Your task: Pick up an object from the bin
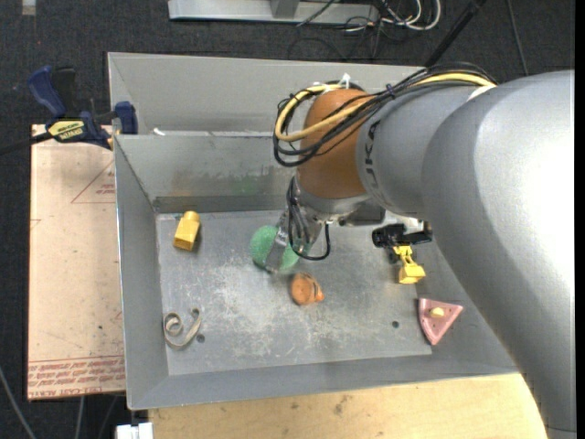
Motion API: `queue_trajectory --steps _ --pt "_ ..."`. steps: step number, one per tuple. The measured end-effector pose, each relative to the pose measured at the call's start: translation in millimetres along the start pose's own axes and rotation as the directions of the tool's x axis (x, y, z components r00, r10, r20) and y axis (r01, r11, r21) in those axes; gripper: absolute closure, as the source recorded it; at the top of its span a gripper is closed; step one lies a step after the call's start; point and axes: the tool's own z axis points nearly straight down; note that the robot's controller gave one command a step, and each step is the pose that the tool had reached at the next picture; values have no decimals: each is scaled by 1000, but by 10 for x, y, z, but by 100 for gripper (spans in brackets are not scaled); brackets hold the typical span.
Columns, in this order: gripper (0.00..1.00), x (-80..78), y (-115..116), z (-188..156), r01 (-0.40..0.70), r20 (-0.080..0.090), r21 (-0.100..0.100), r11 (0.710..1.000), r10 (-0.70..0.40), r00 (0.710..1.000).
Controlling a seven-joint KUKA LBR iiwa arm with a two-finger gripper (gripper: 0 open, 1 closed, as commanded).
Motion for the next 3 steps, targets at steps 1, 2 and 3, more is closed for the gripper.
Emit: queue_trajectory --steps 1,2,3 --pt "100 0 0 0 0 0 0 1000 0 1000" --pt "100 8 -5 -61 0 -2 1 1000 0 1000" --pt "100 4 -2 -156 1 -1 0 1000 -1 1000"
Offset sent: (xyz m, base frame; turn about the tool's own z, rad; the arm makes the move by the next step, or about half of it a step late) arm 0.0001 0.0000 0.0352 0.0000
